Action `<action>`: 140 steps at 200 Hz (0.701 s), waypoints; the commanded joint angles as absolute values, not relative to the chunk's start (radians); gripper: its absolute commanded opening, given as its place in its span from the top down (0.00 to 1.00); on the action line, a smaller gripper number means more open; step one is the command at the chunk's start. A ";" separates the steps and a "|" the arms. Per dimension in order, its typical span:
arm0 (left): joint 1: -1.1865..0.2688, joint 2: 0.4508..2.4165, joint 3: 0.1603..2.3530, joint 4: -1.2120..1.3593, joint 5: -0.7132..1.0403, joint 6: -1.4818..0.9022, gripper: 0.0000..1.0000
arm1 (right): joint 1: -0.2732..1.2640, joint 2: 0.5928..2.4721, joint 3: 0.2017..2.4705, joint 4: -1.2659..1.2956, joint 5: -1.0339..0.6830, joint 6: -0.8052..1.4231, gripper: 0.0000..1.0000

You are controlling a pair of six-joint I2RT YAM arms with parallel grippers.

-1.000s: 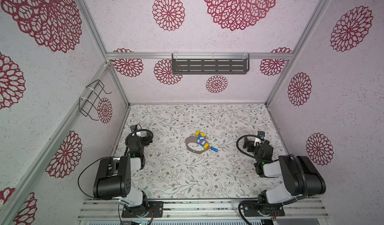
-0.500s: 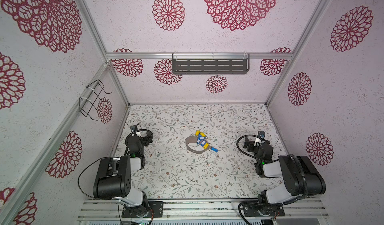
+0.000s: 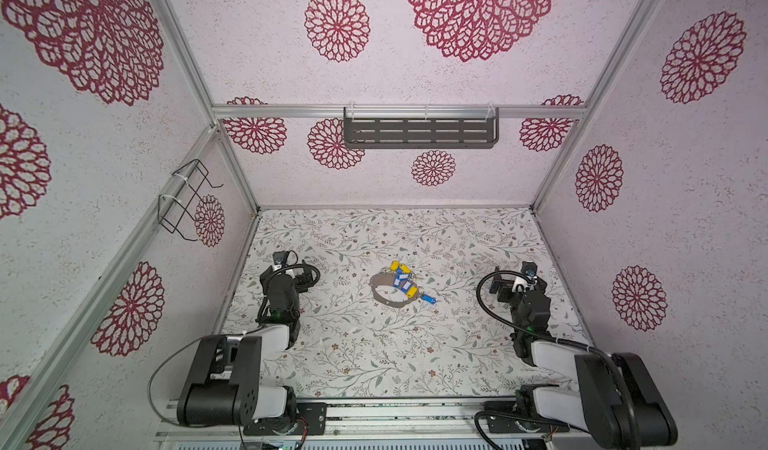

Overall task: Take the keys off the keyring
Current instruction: 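Move the left gripper over the grey keyring plate while the right gripper approaches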

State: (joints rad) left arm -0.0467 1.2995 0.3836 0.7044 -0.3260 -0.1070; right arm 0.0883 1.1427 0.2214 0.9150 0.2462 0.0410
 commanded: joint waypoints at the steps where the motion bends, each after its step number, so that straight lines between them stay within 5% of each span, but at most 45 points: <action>1: -0.072 1.152 0.494 0.388 -0.357 -0.173 0.03 | 0.095 0.983 0.361 0.555 0.380 0.216 0.01; 24: -0.091 1.032 0.601 0.103 -0.247 -0.287 0.03 | 0.088 0.901 0.500 0.184 0.455 0.611 0.01; 50: -0.091 0.962 0.641 -0.071 -0.192 -0.457 0.03 | 0.065 0.872 0.407 0.285 0.329 0.652 0.01; 91: -0.068 0.922 0.707 -0.342 -0.422 -0.709 0.03 | 0.095 1.059 0.492 0.257 0.190 0.530 0.01; 140: -0.080 1.025 0.714 -0.219 -0.117 -0.741 0.00 | 0.214 1.343 0.770 -0.121 0.553 0.530 0.01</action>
State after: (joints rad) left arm -0.0593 0.9531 0.6827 -0.2291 -0.2512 -0.6765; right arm 0.1650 1.2533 0.6392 0.0856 0.3283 0.5243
